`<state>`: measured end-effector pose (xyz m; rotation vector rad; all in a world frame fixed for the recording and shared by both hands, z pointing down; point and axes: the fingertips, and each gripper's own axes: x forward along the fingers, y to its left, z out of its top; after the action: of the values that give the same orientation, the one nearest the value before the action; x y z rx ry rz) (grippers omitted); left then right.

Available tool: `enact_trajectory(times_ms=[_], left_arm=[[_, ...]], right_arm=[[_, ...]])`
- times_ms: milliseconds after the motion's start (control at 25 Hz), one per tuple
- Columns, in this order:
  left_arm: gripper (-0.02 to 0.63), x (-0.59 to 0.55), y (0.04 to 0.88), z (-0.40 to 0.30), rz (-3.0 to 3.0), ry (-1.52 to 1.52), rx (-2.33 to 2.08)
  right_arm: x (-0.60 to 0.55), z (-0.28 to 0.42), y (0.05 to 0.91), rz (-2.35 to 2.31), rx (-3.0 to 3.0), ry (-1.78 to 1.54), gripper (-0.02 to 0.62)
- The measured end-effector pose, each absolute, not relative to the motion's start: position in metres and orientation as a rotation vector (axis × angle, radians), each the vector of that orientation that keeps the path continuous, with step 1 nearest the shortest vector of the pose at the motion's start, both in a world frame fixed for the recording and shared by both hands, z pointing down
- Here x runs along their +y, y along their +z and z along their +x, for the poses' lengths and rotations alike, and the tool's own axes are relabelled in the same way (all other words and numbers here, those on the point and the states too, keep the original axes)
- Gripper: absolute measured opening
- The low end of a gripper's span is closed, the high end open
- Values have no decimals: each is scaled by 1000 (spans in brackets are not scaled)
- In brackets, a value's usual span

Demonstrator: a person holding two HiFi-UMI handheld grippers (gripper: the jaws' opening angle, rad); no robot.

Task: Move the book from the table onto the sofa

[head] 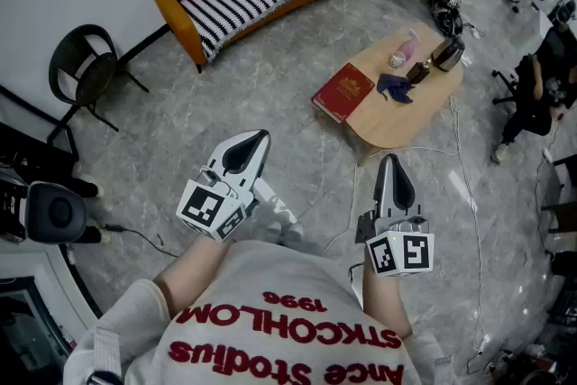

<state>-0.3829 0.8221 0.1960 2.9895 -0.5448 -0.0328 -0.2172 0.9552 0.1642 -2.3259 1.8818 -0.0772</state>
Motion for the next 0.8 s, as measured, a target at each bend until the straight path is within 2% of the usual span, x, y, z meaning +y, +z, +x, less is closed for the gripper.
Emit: enact_trajectory(times_ms=[800], left_arm=[[17, 815, 197, -354, 2992, -69, -585]], right_arm=[[952, -194, 161, -2217, 1918, -69, 26]])
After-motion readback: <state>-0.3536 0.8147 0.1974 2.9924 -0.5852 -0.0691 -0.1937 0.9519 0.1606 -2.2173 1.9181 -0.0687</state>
